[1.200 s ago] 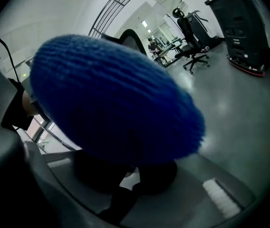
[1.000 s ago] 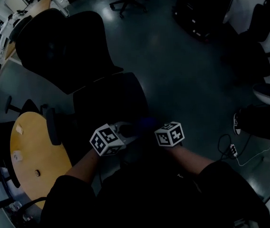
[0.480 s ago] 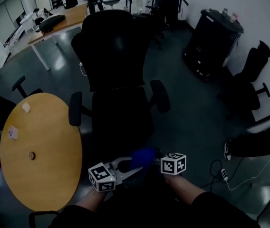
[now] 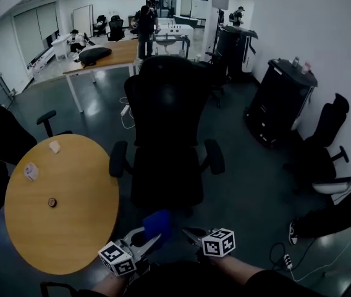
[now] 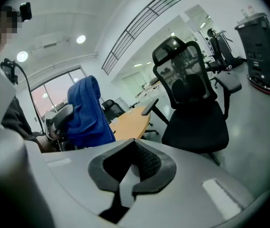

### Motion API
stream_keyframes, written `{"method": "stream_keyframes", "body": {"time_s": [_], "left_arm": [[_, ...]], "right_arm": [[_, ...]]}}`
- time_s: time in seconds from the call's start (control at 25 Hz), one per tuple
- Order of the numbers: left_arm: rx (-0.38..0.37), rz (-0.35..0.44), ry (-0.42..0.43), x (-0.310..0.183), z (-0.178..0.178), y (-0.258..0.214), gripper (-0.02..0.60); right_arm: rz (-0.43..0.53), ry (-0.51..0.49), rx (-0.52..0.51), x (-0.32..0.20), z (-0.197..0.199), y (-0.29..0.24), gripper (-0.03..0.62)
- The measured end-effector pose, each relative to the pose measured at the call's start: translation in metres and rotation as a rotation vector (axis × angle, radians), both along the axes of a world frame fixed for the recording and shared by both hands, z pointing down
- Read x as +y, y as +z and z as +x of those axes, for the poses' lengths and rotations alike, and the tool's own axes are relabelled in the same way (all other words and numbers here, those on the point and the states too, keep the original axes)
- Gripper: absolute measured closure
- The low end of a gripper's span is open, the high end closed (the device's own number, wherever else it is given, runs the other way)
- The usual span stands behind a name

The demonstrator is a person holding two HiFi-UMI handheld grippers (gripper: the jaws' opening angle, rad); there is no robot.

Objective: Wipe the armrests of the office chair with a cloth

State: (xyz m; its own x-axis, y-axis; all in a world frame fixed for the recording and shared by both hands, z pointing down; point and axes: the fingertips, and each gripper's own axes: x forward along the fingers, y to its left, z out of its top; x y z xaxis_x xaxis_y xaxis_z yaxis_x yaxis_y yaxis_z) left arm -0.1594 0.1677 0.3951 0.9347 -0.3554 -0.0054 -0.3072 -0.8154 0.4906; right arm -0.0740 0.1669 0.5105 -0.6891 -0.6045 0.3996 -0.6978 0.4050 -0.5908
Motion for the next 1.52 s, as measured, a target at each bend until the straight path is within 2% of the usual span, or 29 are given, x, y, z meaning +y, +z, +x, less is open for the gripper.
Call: {"method": "stream_keyframes", "body": {"time_s": [0.08, 0.16, 0.36, 0.48, 0.6, 0.72, 1.52], "left_arm": [[-0.011, 0.012, -0.094, -0.005, -0.002, -0.012, 0.462], [-0.03, 0.03, -0.143, -0.004, 0.005, -0.021, 0.462], [-0.11, 0.071, -0.17, -0.002, 0.036, -0.025, 0.462], [-0.12, 0.093, -0.181, 0.004, 0.05, -0.042, 0.462], [-0.134, 0.147, -0.178, 0.011, 0.063, -0.061, 0.462], [-0.13, 0.18, -0.163, 0.018, 0.074, -0.063, 0.461], [-0.137, 0.181, -0.136, 0.032, 0.083, -0.061, 0.461]], "right_arm": [[0.073, -0.008, 0.015, -0.006, 0.012, -0.021, 0.589], [0.162, 0.013, 0.02, -0.008, 0.031, -0.048, 0.589], [0.39, 0.092, 0.077, -0.009, 0.074, -0.114, 0.589], [0.508, 0.093, 0.104, -0.005, 0.079, -0.154, 0.589], [0.574, 0.099, 0.102, 0.001, 0.074, -0.174, 0.591], [0.571, 0.123, 0.092, 0.009, 0.07, -0.166, 0.591], [0.54, 0.091, 0.064, 0.024, 0.054, -0.15, 0.591]]}}
